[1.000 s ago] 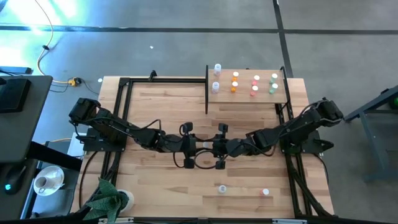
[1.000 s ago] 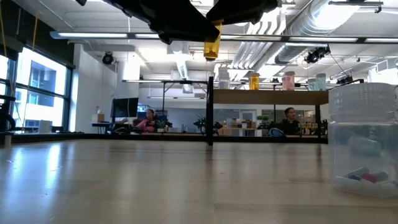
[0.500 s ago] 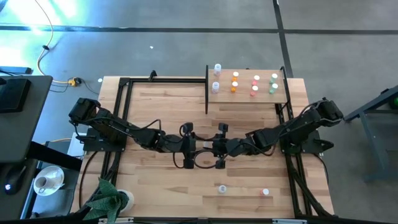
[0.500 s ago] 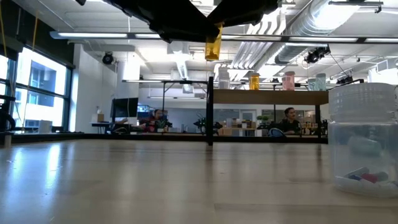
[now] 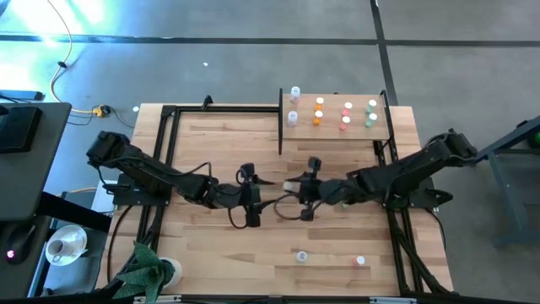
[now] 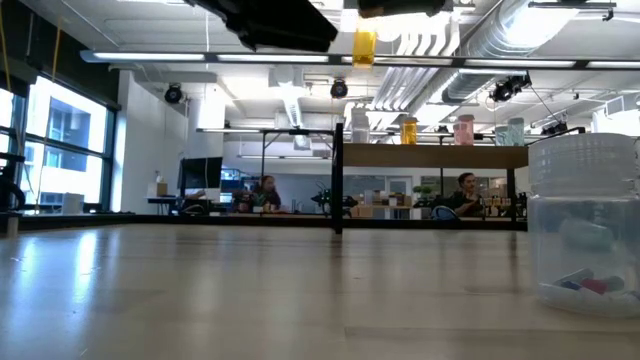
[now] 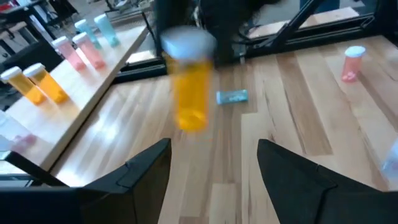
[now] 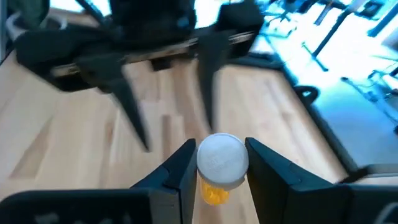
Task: Pick and place medicine bottles onto shelf by color
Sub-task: Put the orange pill bottle on the shelf aligned with the other orange pill bottle
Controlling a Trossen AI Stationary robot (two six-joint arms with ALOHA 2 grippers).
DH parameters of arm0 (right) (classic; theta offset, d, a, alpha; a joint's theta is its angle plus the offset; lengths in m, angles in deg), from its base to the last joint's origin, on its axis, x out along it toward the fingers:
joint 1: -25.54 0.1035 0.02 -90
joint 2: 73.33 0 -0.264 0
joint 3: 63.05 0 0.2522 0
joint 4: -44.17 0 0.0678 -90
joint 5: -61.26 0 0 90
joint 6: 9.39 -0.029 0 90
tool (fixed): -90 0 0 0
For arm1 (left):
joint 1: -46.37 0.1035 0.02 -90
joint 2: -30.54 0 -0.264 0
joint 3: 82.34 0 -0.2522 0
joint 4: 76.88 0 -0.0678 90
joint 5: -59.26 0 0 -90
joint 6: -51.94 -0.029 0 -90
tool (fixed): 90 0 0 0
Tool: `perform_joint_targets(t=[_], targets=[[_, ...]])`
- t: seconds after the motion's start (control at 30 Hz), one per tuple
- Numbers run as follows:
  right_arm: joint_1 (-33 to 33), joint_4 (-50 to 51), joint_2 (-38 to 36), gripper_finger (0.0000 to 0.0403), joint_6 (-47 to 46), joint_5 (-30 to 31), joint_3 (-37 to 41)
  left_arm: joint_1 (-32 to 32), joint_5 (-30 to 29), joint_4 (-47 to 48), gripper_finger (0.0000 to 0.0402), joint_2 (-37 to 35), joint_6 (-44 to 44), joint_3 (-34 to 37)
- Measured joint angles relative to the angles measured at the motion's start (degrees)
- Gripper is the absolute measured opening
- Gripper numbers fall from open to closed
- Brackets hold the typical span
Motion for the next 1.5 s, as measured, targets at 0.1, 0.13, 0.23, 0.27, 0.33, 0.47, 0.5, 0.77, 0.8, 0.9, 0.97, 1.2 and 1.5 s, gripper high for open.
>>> perform_joint_targets(t=[0.1, 0.13, 0.23, 0.27, 0.33, 0.47, 0.5, 0.77, 0.8, 0.9, 0.97, 1.2, 1.5], targets=[[-1.0, 0.5, -4.2, 0.0103, 1.0, 1.2, 0.0, -0.7, -0.1, 0.1, 0.0229, -0.2, 0.0, 0.0], [-1.5, 0.9, -5.8, 0.0103, 1.3, 1.5, 0.0, -0.9, -0.1, 0.3, 0.0229, -0.3, 0.0, 0.0], [-3.4, 1.7, -10.6, 0.0103, 2.1, 2.8, 0.0, -1.2, -0.1, -0.1, 0.0229, -0.7, 0.0, 0.0], [-4.3, 1.9, -12.2, 0.0103, 2.1, 3.4, 0.0, -1.2, -0.1, 0.0, 0.0229, -0.6, 0.0, 0.0], [-6.3, 2.4, -15.3, 0.0103, 2.1, 4.6, 0.0, -1.1, -0.1, 0.1, 0.0229, -0.6, 0.0, 0.0], [-11.2, 4.2, -20.4, 0.0103, 0.5, 5.4, 0.0, -1.1, -0.1, 0.1, 0.0229, -0.6, 0.0, 0.0], [-12.7, 5.3, -21.5, 0.0103, -0.6, 5.4, 0.0, -1.1, -0.1, 0.0, 0.0229, -0.6, 0.0, 0.0], [-25.2, 9.6, -23.7, 0.0103, -10.4, 0.8, 6.0, -1.1, -0.1, 0.0, 0.0229, -0.6, 0.0, 0.0], [-26.8, 9.5, -23.6, 0.0103, -11.4, -0.4, 7.0, -1.1, -0.1, 0.0, 0.0229, -0.6, 0.0, 0.0], [-31.3, 8.7, -23.2, 0.0103, -13.7, -3.0, 9.6, -1.1, -0.1, 0.0, 0.0229, -0.6, 0.0, 0.0], [-33.6, 8.6, -22.8, 0.0103, -14.8, -4.8, 10.6, -1.1, -0.1, 0.0, 0.0229, -0.6, 0.0, 0.0], [-37.4, 8.7, -19.2, 0.0103, -15.5, -9.3, 11.0, -1.1, -0.1, 0.0, 0.0229, -0.6, 0.0, 0.0], [-39.8, 8.5, -13.4, 0.0103, -15.4, -10.3, 11.0, -1.1, -0.1, 0.0, 0.0229, -0.6, 0.0, 0.0]])
